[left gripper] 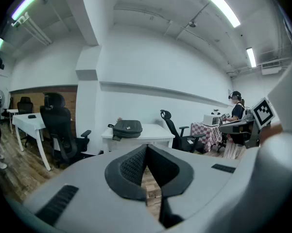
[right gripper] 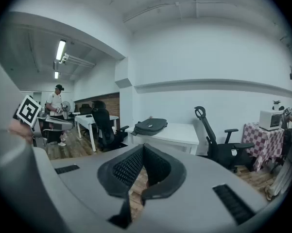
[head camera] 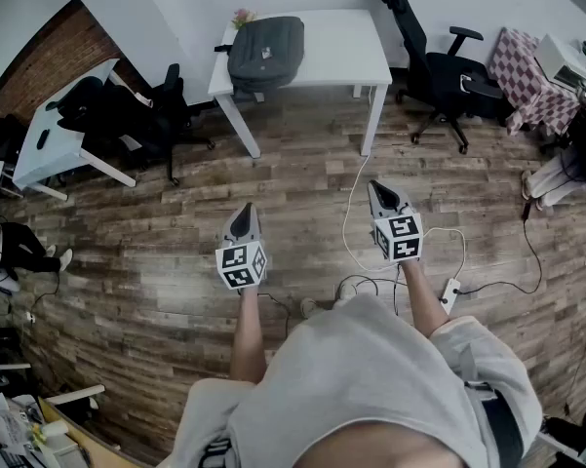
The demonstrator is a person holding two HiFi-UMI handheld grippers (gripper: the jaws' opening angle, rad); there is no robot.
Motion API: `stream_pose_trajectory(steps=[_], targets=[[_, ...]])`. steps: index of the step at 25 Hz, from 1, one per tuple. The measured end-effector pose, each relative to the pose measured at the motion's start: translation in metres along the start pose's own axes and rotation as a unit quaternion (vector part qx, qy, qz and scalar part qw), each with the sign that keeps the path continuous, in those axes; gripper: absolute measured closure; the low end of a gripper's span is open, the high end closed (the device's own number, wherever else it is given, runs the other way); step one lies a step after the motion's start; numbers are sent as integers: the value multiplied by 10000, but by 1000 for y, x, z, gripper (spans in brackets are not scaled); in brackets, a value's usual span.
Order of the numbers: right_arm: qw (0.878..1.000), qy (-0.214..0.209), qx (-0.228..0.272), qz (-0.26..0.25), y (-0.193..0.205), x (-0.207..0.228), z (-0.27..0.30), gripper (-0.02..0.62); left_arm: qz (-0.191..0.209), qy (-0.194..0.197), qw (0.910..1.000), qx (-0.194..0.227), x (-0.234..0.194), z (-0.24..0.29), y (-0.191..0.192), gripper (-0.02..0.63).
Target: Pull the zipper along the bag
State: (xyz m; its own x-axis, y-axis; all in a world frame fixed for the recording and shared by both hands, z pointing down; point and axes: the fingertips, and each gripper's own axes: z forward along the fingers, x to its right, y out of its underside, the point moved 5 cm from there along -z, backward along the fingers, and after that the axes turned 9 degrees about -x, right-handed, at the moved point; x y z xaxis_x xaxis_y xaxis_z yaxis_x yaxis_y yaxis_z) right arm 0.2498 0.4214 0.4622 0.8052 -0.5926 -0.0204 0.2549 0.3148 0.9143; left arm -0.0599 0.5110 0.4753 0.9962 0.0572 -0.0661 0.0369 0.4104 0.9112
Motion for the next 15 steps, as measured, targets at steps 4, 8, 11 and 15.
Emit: stream_pose_trajectory(steps=[4,8,11,15], targets=[[10000,-9,3,2,-4,4,0,581,22,3,10000,-3,3,2,-5,580],[10000,-33,-5,-26,-6,9,5,581,26,-17,10000,4,5,8,-10,580],[10000,-61,-16,-40,-5,14,7,581,22,-36,10000,-9,10,11,-10,580],[9999,-144,-37,40,-1,22,10,581,2,-66,10000,-33,17,17,-8,580]])
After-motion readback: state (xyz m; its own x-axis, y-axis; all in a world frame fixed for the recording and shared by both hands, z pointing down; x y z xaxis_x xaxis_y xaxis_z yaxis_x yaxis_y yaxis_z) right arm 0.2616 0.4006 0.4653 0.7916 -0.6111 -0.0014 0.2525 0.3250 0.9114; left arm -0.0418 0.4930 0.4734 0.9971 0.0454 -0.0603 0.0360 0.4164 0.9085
